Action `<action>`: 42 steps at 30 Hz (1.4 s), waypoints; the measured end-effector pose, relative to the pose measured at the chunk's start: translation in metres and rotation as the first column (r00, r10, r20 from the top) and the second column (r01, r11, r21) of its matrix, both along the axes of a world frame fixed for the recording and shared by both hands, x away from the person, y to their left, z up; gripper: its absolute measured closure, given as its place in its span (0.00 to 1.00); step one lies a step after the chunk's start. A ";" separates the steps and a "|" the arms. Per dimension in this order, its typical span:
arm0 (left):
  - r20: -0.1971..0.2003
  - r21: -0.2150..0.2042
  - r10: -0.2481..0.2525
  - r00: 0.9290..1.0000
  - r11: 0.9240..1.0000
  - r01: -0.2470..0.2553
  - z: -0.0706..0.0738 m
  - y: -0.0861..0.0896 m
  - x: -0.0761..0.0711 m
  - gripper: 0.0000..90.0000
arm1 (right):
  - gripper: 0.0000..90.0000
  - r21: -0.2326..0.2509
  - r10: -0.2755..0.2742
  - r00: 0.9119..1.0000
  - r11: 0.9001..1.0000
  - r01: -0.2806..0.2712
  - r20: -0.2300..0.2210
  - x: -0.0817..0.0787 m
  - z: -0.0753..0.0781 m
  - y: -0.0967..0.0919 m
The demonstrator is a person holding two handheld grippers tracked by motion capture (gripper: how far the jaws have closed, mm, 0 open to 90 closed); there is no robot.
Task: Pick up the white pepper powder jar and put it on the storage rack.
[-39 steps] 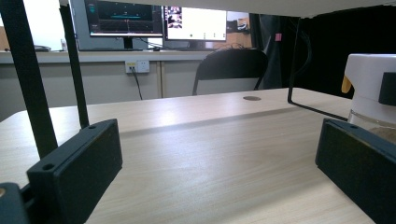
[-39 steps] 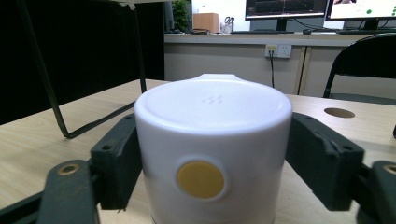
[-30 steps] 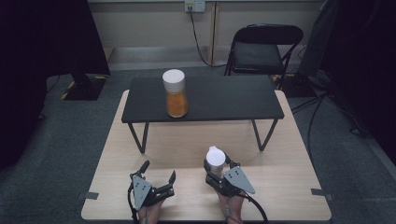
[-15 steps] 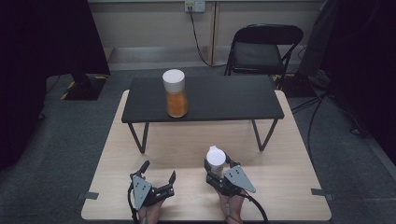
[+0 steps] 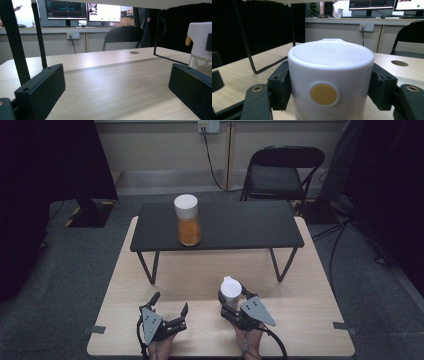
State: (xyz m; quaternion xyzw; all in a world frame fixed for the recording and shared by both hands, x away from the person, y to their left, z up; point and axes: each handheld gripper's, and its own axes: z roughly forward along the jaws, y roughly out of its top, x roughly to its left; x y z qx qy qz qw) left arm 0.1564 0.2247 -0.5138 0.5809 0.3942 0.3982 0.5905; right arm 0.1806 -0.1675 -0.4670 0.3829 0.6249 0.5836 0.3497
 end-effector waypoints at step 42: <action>0.000 0.001 0.002 1.000 1.000 -0.002 0.000 0.000 0.000 0.00 | 0.34 -0.007 0.085 0.996 0.996 -0.085 0.009 -0.003 0.078 -0.016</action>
